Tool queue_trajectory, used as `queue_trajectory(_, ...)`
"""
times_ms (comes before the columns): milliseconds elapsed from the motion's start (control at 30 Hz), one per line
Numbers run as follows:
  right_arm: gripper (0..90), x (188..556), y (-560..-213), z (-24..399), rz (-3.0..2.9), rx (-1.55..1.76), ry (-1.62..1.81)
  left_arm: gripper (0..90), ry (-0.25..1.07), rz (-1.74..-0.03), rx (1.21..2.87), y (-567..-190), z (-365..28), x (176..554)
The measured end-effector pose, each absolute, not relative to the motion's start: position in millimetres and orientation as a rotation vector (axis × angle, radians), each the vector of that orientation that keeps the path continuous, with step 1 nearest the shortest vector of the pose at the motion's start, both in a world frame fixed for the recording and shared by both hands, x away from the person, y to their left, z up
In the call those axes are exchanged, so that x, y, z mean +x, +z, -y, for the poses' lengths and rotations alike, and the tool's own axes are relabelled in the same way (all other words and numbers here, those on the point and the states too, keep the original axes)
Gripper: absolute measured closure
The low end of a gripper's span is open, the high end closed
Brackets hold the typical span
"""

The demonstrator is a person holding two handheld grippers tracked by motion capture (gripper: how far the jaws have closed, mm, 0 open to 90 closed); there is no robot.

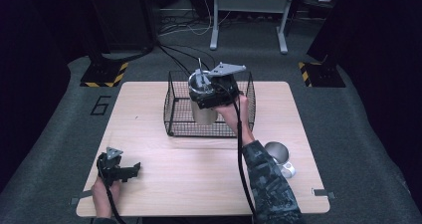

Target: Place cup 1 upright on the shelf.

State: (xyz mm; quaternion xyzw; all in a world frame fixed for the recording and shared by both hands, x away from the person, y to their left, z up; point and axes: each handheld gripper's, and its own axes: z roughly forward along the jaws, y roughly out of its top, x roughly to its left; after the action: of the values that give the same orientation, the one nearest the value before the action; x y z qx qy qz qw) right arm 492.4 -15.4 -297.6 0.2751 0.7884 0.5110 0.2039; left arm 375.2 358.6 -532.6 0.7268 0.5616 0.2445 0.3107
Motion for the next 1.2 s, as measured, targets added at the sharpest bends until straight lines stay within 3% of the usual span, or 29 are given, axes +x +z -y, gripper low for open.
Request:
queue_trajectory(700,3.7,524,-295,-5,-2.175,0.8,1.414,0.6,0.649,-1.472,1.935,-532,-359,375)
queue_trajectory(1200,3.7,548,-313,-23,-2.173,0.863,1.397,0.6,0.642,-1.48,1.907,-533,-357,375)
